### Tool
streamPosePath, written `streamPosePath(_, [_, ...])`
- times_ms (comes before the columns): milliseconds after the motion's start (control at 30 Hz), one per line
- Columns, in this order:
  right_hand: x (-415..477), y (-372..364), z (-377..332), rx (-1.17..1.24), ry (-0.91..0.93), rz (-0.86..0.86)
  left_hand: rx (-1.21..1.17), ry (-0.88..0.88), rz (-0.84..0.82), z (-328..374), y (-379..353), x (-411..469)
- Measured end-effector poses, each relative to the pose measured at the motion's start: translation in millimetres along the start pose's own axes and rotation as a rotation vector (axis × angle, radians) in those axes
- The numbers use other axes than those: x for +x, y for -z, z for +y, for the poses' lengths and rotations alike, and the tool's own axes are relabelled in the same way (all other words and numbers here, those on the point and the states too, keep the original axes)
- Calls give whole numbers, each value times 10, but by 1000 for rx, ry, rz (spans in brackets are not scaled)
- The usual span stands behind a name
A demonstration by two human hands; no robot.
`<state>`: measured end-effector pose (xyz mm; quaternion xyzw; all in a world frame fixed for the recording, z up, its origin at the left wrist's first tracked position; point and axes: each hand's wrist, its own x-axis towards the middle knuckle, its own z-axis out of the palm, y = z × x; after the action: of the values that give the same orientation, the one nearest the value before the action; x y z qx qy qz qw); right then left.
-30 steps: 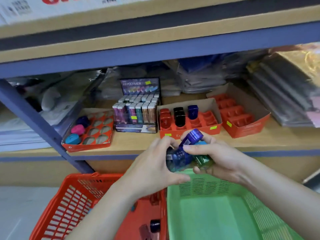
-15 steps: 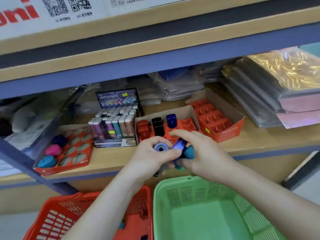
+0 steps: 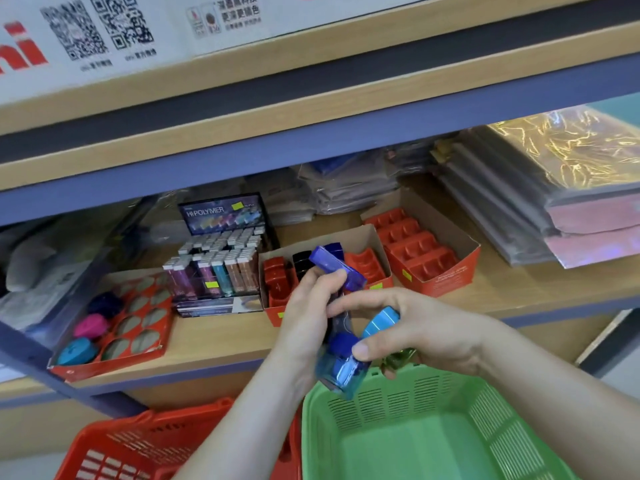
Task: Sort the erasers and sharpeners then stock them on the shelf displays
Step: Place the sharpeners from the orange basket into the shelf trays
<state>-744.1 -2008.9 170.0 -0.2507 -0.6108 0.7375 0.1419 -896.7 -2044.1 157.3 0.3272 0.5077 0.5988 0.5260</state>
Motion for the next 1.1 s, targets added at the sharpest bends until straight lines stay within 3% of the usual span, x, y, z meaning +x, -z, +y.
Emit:
streamPosePath(100, [7, 25, 35, -85, -45, 64, 118, -153, 34, 63, 51, 160])
streamPosePath(167, [-22, 76, 38, -122, -85, 135, 318, -235, 66, 190, 147, 323])
streamPosePath(400, [-100, 261, -28, -29, -119, 279, 1371, -413, -25, 379, 274, 820])
streamPosePath(500, [-102, 322, -33, -12, -115, 328, 1694, -508, -134, 229, 249, 948])
streamPosePath(733, [-106, 411, 24, 24, -121, 376, 1496, -526, -10, 108, 255, 989])
streamPosePath(900, [-79, 404, 49, 105, -107, 424, 1575, -714, -58, 5, 242, 1008])
streamPosePath(1000, [-55, 390, 40, 190, -77, 428, 1710, -788, 24, -35, 260, 984])
streamPosePath(1067, [-52, 383, 33, 221, -61, 416, 1747, -701, 52, 5, 225, 910])
streamPosePath(1100, [-53, 384, 28, 231, -54, 401, 1654, -622, 22, 42, 190, 840])
